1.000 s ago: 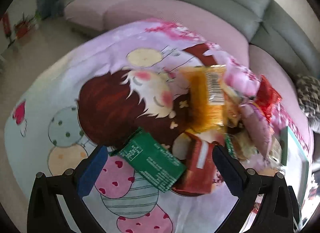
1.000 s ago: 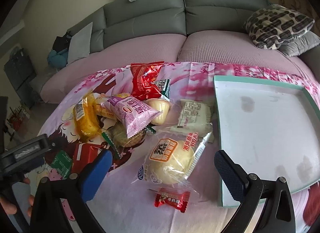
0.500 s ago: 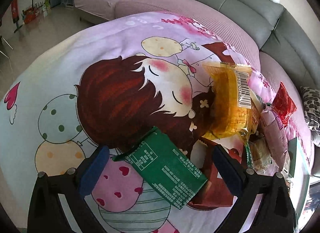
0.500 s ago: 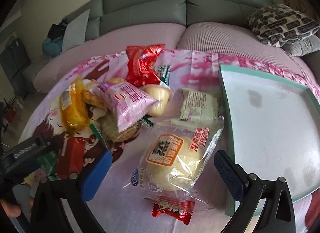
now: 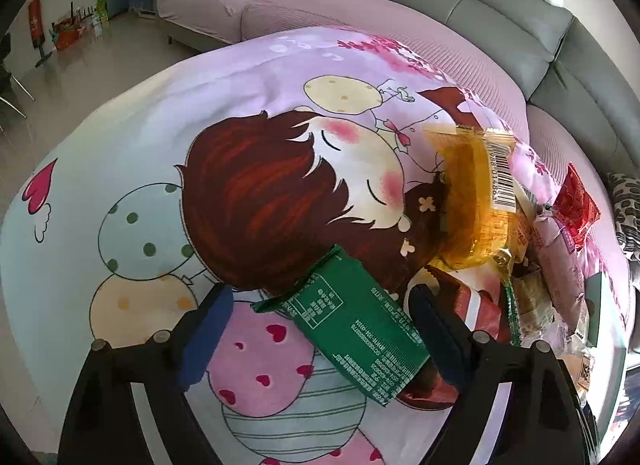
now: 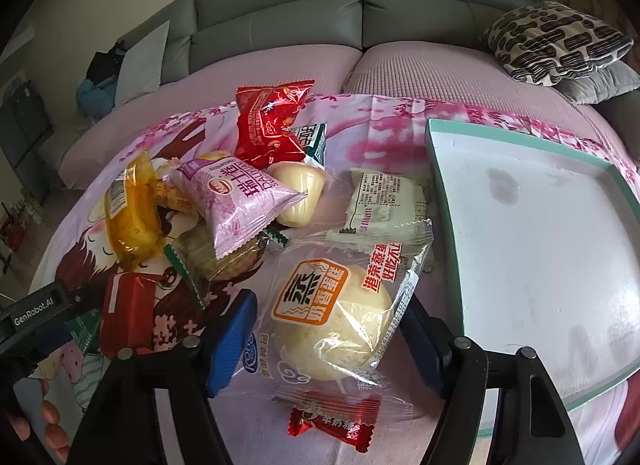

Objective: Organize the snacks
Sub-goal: 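Grasp the green biscuit pack with the left tool while the right tool grasps the wrapped bun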

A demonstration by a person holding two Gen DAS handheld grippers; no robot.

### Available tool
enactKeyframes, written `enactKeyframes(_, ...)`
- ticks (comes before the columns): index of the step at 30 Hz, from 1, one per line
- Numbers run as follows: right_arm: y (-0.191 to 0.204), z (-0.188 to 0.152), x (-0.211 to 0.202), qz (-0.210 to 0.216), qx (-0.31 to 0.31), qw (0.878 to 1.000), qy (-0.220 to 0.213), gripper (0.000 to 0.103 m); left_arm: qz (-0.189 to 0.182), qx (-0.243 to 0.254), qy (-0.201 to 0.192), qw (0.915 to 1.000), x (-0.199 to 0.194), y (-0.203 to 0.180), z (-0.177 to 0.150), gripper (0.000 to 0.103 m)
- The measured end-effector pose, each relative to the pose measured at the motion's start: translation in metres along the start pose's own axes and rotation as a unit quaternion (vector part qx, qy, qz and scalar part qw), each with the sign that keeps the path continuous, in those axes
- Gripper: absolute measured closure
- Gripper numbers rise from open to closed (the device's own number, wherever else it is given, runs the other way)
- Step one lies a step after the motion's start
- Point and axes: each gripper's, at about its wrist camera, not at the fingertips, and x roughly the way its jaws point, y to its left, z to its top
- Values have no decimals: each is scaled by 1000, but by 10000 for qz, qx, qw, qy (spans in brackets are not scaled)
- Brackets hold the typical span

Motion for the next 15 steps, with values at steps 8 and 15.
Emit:
enactKeyframes(8,1,-2,-2,-14,-41,10000,-16,28,300,302,-35,9991,1,-11,-5,13)
enactKeyframes(15,-2,-3,-5,69,23,9999,-109,41,97,515,-98,9986,-3,-21,-8,39)
